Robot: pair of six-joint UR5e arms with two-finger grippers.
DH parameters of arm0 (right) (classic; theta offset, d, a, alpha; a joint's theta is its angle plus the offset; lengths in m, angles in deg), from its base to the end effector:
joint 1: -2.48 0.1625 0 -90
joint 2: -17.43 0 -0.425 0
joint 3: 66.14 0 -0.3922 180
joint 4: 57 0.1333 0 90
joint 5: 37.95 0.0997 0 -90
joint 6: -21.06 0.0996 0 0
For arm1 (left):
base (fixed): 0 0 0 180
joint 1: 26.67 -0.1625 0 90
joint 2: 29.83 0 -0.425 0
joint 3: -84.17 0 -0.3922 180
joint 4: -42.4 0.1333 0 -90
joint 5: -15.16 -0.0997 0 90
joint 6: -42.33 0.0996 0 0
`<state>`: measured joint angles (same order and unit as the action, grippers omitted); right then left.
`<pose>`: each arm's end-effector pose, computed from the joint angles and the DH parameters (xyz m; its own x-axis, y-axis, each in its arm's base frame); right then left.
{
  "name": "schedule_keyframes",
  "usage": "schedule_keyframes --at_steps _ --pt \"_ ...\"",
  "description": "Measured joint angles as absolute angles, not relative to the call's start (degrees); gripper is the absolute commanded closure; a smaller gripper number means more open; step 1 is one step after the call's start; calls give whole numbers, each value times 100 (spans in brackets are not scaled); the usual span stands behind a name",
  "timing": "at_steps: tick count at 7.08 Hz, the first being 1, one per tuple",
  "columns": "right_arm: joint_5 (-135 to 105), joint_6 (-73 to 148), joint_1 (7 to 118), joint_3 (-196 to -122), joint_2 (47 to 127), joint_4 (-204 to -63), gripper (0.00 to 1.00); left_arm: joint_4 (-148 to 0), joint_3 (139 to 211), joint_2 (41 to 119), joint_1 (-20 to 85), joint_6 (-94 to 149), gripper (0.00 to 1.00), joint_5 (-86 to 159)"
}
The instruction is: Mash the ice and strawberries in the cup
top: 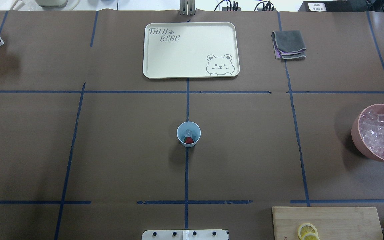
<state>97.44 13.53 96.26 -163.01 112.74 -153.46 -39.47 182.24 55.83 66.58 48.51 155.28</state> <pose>0.0917 -0.4410 0.6532 0.6993 -0.0242 0.7144 0.0262 0.9996 0.0083 -0.0825 -0.4498 0.6321 0.6392 0.0126 -0.7689 -0.0124 0.9999 0.0061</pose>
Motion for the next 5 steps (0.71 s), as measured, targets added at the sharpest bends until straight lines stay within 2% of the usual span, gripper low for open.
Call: schedule_keyframes --at_steps 5 --pt "9646 1241 9652 -16227 11088 -15333 0 -3934 18306 5591 6613 4335 0 15486"
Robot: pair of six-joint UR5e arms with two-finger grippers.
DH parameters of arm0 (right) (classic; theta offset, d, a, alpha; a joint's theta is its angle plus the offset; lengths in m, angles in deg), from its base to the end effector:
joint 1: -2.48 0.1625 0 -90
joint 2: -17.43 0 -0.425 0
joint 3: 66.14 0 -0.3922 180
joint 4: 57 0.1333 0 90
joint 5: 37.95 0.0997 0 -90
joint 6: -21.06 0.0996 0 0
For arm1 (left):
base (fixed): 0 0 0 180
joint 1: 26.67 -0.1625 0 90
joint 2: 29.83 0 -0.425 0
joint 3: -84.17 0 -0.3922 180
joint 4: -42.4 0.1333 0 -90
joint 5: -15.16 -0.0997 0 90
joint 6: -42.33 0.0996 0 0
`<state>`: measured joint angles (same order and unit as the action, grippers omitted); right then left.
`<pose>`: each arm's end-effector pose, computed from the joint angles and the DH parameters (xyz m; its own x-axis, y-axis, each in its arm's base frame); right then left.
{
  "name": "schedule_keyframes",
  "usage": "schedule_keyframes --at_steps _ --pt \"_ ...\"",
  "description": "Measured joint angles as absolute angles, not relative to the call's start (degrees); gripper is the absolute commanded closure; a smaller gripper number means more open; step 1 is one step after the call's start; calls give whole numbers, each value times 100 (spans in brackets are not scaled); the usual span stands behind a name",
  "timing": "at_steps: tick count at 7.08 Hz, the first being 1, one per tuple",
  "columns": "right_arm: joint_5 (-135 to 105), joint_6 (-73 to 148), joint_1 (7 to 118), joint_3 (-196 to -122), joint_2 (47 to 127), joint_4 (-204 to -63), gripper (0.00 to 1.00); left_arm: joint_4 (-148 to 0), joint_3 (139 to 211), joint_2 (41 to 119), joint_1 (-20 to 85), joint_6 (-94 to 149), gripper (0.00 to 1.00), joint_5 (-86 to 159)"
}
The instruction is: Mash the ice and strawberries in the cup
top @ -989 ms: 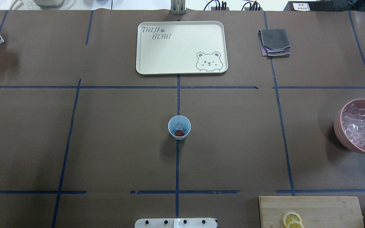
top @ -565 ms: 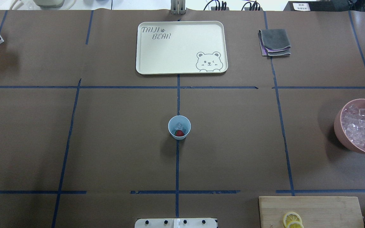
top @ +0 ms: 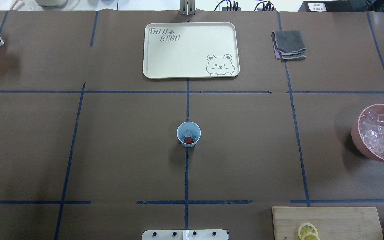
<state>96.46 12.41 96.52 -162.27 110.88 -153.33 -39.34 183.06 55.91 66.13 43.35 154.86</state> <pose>0.0959 -0.4555 0.6457 0.7119 -0.0560 0.7000 0.0372 0.9984 0.0421 -0.0795 -0.4514 0.6253 0.6444 -0.0621 -0.7621 0.0373 0.9981 -0.0498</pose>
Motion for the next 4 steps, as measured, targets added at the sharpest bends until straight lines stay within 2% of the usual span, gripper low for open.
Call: schedule_keyframes --at_steps 4 --pt "9526 1230 9676 -16312 11182 -15321 0 -3795 18719 5473 6505 4352 0 14985"
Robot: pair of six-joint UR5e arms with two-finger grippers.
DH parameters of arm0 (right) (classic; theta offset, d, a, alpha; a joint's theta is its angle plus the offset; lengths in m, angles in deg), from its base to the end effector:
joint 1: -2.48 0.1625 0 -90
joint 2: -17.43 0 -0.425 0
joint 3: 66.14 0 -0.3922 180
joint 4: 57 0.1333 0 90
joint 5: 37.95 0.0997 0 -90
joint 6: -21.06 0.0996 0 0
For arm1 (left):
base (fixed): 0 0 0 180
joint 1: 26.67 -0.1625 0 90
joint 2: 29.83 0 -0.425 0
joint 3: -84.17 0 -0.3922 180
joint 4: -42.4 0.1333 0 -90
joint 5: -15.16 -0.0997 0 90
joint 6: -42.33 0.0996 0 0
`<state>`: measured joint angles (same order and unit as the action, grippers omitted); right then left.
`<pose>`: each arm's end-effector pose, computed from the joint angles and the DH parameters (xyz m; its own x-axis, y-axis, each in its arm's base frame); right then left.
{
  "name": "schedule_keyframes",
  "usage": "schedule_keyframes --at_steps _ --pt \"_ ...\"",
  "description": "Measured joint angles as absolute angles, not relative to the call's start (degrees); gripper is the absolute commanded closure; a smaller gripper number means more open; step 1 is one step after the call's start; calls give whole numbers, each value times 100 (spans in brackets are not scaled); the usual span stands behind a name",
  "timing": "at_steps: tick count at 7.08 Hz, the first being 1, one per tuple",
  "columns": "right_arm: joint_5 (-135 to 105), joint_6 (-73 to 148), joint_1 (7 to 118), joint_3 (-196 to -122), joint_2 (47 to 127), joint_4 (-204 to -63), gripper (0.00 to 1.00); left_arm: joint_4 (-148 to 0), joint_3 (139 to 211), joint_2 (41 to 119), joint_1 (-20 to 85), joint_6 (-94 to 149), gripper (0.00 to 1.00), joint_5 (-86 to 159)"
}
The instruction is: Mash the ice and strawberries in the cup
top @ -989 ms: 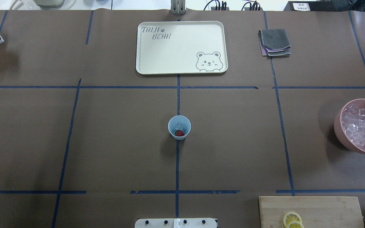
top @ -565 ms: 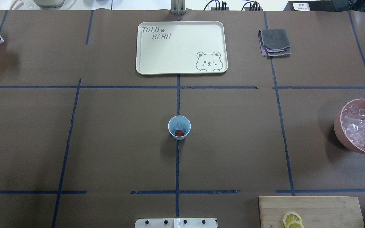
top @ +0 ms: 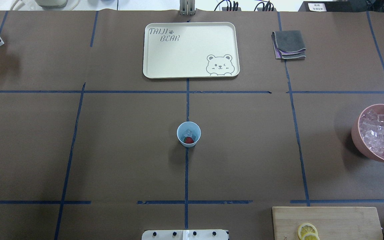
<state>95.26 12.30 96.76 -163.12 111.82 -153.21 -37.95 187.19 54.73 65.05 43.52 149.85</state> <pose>0.0988 -0.4481 0.6473 0.7265 -0.0552 0.6850 0.0366 0.9985 0.0417 -0.0766 -0.4435 0.6082 0.7103 -0.0260 -0.7034 0.0152 0.9997 -0.0215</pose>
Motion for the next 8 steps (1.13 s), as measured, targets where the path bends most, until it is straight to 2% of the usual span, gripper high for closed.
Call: schedule_keyframes --at_steps 8 --pt "9893 1268 9670 -16429 11207 -15330 0 -3559 18744 5247 6455 4356 0 15480"
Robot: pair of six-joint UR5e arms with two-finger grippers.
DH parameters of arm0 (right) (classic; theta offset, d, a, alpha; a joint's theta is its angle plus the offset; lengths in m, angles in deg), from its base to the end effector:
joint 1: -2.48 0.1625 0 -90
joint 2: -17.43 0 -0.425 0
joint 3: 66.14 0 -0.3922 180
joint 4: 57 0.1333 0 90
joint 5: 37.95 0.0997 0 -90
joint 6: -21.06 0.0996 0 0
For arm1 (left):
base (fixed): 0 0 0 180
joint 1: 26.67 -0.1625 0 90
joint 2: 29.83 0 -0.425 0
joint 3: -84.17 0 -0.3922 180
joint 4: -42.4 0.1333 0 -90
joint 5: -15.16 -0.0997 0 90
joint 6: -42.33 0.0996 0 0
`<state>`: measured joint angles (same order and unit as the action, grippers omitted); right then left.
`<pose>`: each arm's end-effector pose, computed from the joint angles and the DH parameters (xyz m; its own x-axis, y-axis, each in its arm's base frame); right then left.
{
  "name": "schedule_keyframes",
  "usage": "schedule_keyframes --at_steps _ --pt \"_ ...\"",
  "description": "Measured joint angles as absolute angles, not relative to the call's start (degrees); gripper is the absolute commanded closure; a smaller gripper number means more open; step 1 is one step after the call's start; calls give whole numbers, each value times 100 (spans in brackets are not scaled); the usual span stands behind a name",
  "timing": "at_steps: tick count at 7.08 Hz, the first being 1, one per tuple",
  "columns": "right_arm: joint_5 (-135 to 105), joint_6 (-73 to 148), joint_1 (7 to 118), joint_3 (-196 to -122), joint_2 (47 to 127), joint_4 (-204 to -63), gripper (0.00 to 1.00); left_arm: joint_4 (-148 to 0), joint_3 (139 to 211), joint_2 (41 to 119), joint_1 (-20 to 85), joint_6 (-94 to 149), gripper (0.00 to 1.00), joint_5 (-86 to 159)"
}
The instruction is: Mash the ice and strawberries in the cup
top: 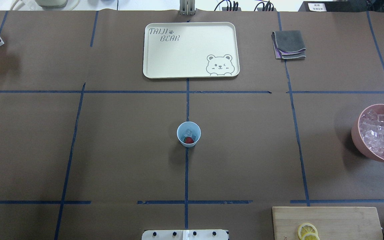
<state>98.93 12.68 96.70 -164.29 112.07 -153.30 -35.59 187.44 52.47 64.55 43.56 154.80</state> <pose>0.0938 -0.4477 0.6349 0.6825 -0.0604 0.7284 0.0263 0.9980 0.0581 -0.0664 -0.4239 0.6209 0.6459 -0.0779 -0.7594 0.0073 0.9954 -0.0959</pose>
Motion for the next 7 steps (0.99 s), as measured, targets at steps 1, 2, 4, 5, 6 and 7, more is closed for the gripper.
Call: schedule_keyframes --at_steps 1,2,4,5,6,7 --pt "9911 1238 9670 -16441 11207 -15335 0 -3555 18738 5242 6456 4356 0 15475" --pt "9911 1217 9666 -16448 11195 -15334 0 -3557 18737 5241 6455 4359 0 15471" --pt "9887 1166 9662 -16472 11169 -15335 0 -3575 18746 5252 6443 4359 0 15475" --pt "9887 1154 9661 -16505 11180 -15342 0 -3580 18750 5254 6437 4357 0 15479" --pt "9888 1150 9661 -16522 11196 -15347 0 -3575 18750 5252 6434 4357 0 15479" --pt "9889 1148 9658 -16528 11223 -15343 0 -3564 18749 5248 6431 4357 0 15476"
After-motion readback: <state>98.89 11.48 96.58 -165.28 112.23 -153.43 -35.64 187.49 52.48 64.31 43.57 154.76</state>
